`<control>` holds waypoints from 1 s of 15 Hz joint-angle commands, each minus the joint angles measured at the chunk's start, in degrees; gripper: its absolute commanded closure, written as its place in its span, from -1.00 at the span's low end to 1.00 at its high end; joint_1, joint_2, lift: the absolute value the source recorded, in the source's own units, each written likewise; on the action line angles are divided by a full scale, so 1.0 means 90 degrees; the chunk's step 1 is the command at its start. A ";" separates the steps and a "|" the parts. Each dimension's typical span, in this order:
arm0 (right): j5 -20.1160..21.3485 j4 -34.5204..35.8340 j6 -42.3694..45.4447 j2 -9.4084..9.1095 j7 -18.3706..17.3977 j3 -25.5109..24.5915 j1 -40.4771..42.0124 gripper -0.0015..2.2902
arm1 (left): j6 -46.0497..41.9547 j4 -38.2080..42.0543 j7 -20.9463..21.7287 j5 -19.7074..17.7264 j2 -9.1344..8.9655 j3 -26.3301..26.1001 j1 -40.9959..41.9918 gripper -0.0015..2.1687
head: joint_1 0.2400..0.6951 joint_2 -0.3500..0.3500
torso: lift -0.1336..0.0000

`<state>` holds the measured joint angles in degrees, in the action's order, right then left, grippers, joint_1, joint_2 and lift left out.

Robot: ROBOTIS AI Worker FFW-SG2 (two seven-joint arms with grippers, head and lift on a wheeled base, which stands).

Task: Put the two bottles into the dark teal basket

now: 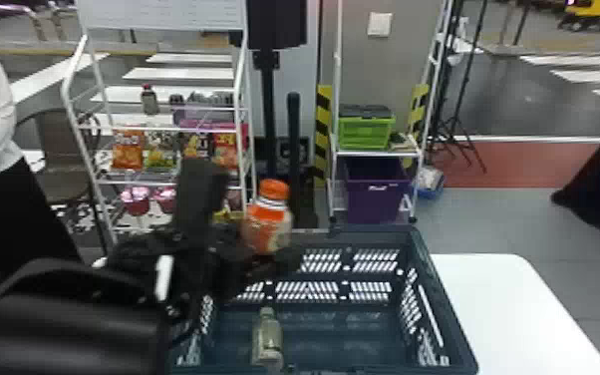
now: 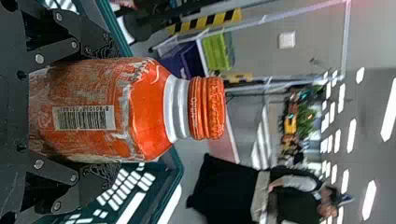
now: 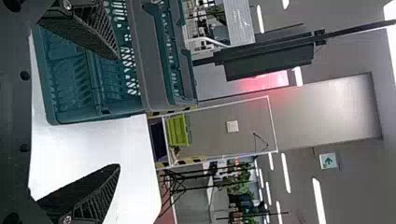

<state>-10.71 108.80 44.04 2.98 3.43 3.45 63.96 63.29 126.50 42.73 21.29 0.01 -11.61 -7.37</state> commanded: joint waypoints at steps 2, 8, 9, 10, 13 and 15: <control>-0.0060 -0.0048 -0.0143 -0.0057 0.0000 -0.0090 -0.0007 -0.94 | -0.0728 -0.1966 0.0761 0.0603 -0.0017 -0.0702 -0.0968 0.91 | 0.14 0.00 | 1.00; -0.0138 -0.0058 -0.0377 -0.0067 0.0000 -0.0149 -0.0066 -0.94 | -0.1177 -0.4632 0.2040 0.1472 -0.0017 -0.1493 -0.2140 0.91 | 0.14 0.00 | 1.00; -0.0138 -0.0039 -0.0436 -0.0067 0.0000 -0.0139 -0.0086 -0.94 | -0.1353 -0.5023 0.2040 0.1589 -0.0017 -0.1513 -0.2277 0.91 | 0.14 0.00 | 1.00; -0.0138 0.0001 -0.0533 -0.0067 0.0000 -0.0129 -0.0105 -0.94 | -0.1451 -0.5296 0.2050 0.1677 -0.0017 -0.1513 -0.2374 0.90 | 0.14 0.00 | 1.00; -0.0138 0.0010 -0.0631 -0.0067 0.0000 -0.0129 -0.0144 -0.94 | -0.1470 -0.5394 0.2050 0.1726 -0.0017 -0.1513 -0.2394 -0.56 | 0.14 0.00 | 1.00; -0.0138 0.0001 -0.0651 -0.0067 0.0000 -0.0119 -0.0144 -0.94 | -0.1470 -0.5276 0.1932 0.1726 -0.0017 -0.1376 -0.2374 -0.91 | 0.14 0.00 | 1.00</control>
<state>-11.94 108.87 38.32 2.37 3.42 2.29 62.71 49.97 78.27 60.48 36.80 0.00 -24.91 -28.88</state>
